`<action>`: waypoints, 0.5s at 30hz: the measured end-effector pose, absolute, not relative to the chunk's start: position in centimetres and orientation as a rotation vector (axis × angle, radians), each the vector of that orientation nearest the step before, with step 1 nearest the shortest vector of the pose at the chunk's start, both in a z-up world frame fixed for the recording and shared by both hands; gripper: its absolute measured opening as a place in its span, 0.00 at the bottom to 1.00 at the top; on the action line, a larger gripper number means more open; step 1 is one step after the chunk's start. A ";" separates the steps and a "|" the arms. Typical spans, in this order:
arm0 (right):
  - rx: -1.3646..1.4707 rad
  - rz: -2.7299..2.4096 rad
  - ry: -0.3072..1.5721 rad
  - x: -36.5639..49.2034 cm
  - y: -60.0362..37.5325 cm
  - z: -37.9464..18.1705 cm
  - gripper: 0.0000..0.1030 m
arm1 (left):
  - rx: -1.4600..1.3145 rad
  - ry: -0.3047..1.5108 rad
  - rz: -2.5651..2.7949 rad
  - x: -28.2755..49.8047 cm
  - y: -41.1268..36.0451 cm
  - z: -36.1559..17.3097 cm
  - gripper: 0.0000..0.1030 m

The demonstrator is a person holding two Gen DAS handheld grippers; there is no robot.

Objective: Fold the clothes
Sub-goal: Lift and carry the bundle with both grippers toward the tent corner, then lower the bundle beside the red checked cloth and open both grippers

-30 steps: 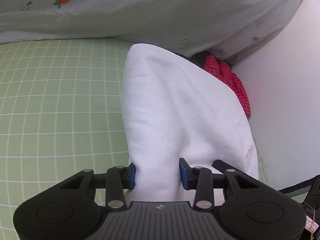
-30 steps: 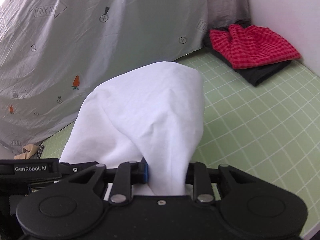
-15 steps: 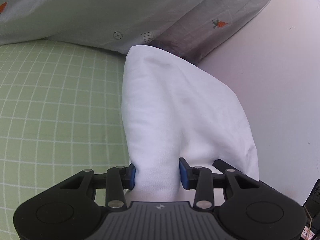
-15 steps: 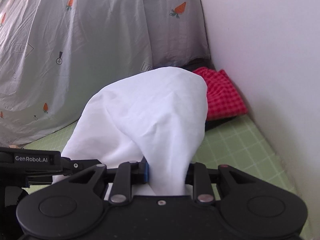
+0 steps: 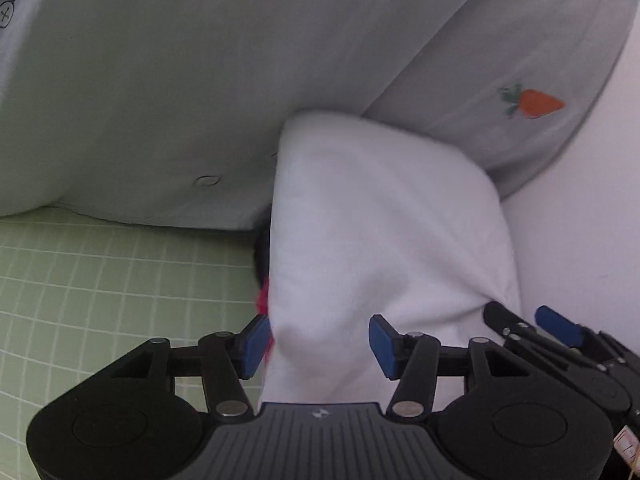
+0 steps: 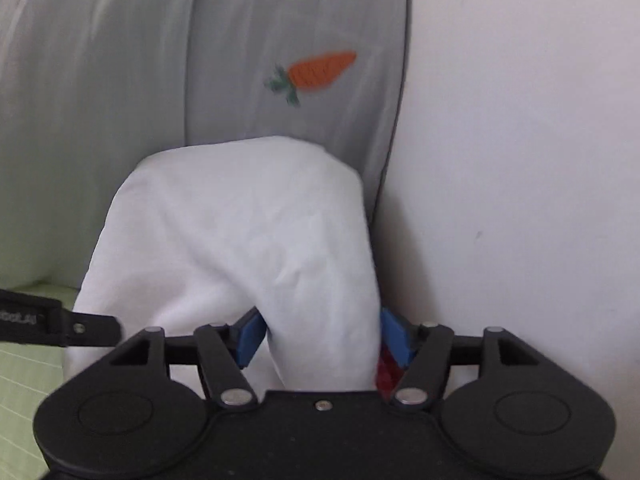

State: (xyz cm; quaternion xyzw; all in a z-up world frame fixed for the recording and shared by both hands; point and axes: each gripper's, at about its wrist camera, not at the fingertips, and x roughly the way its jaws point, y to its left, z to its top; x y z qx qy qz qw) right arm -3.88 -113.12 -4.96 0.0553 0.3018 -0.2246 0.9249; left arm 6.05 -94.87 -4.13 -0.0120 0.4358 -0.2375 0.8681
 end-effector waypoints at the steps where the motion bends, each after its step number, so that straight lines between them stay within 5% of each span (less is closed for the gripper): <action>1: 0.117 -0.461 0.614 -3.6 -113.2 -5.5 0.60 | -0.021 0.917 -0.496 6.1 -94.7 -4.8 0.60; 8: 0.195 -0.413 0.672 -7.0 -110.1 -10.5 0.70 | -0.007 0.977 -0.524 3.6 -93.3 -8.2 0.75; 15: 0.201 -0.439 0.663 -11.7 -107.9 -9.8 0.83 | 0.124 0.966 -0.534 0.7 -92.5 -7.7 0.77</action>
